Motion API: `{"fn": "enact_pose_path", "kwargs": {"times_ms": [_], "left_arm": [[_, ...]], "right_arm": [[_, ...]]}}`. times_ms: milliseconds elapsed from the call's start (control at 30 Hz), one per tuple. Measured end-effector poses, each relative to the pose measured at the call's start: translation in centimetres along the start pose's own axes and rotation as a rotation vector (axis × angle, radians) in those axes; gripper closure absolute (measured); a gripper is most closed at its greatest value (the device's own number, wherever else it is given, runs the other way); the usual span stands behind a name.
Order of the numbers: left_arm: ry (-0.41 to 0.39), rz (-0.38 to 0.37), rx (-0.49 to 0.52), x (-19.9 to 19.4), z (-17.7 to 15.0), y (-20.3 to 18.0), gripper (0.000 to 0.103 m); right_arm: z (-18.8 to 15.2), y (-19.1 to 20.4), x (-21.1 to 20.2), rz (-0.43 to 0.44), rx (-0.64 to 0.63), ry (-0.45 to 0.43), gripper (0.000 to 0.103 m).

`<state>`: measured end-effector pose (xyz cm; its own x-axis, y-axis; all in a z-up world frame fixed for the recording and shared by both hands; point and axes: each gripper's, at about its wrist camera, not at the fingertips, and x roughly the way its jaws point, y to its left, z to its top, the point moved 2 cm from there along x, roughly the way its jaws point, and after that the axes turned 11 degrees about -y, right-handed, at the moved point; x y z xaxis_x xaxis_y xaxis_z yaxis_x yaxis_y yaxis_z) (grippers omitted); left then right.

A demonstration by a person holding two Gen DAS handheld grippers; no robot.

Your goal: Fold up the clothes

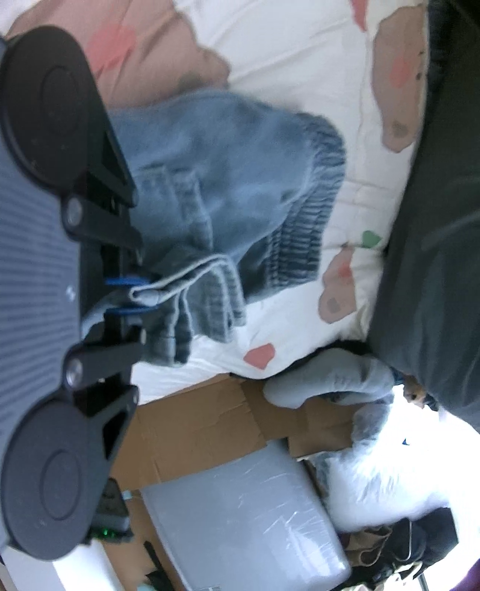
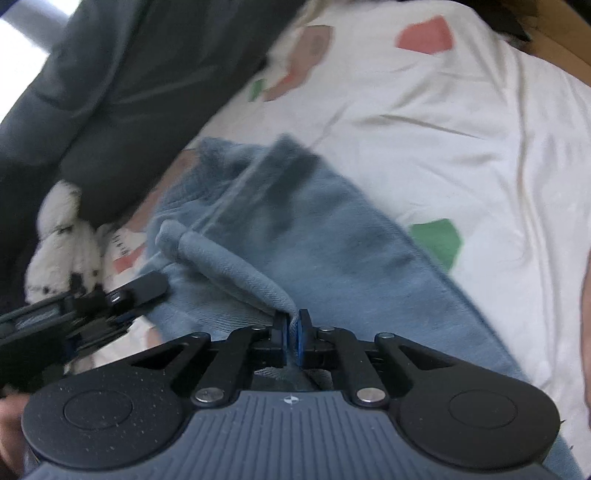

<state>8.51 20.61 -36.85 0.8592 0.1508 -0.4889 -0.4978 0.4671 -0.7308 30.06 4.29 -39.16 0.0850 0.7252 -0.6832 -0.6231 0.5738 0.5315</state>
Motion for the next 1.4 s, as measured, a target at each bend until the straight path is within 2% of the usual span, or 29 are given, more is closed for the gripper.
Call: {"fn": "enact_pose_path", "kwargs": {"times_ms": [200, 500, 667, 733, 767, 800, 867, 967, 1067, 1167, 1267, 1367, 1400], "left_arm": [[-0.025, 0.045, 0.021, -0.9, 1.6, 1.8, 0.092], [-0.046, 0.065, 0.050, -0.5, 2.9, 2.6, 0.093], [-0.050, 0.127, 0.064, -1.4, 3.0, 3.7, 0.090], [-0.059, 0.128, 0.075, -2.3, 3.1, 3.9, 0.086], [-0.056, 0.123, 0.071, -2.6, 3.2, 4.1, 0.081], [-0.048, 0.122, 0.066, -2.9, 3.3, 4.2, 0.072], [-0.042, 0.126, 0.067, -3.4, 3.2, 4.3, 0.057], [-0.044, 0.105, 0.088, -4.0, 3.1, 3.7, 0.054], [-0.049, 0.085, 0.120, -4.4, 2.7, 2.7, 0.052], [-0.016, 0.060, 0.149, -3.7, 2.1, 2.1, 0.050], [-0.015, 0.082, 0.143, -3.0, 1.6, 2.2, 0.050], [0.000, 0.091, 0.134, -2.3, 1.2, 2.4, 0.051], [0.004, 0.096, 0.135, -2.1, 1.1, 2.4, 0.054]], "right_arm": [[-1.2, 3.4, -0.2, 0.044, -0.035, -0.002, 0.099], [-3.6, 7.7, 3.0, 0.085, -0.067, 0.035, 0.100], [-4.5, 8.1, 4.0, 0.042, -0.068, 0.057, 0.097], [-4.6, 8.2, 3.7, 0.055, -0.064, 0.070, 0.087], [-4.4, 8.3, 3.4, 0.084, -0.056, 0.071, 0.076], [-4.3, 8.4, 3.1, 0.113, -0.047, 0.072, 0.065], [-3.7, 8.2, 2.2, 0.140, -0.034, 0.054, 0.060], [-2.4, 7.6, 1.1, 0.113, -0.065, 0.015, 0.060], [-0.6, 6.1, 0.2, 0.045, -0.104, -0.041, 0.060], [1.6, 4.5, -0.5, -0.027, -0.152, -0.097, 0.060], [3.8, 3.3, -0.4, -0.094, -0.213, -0.143, 0.060], [5.6, 2.4, 0.6, -0.127, -0.253, -0.150, 0.060], [6.1, 2.2, 1.0, -0.134, -0.270, -0.147, 0.060]]}}
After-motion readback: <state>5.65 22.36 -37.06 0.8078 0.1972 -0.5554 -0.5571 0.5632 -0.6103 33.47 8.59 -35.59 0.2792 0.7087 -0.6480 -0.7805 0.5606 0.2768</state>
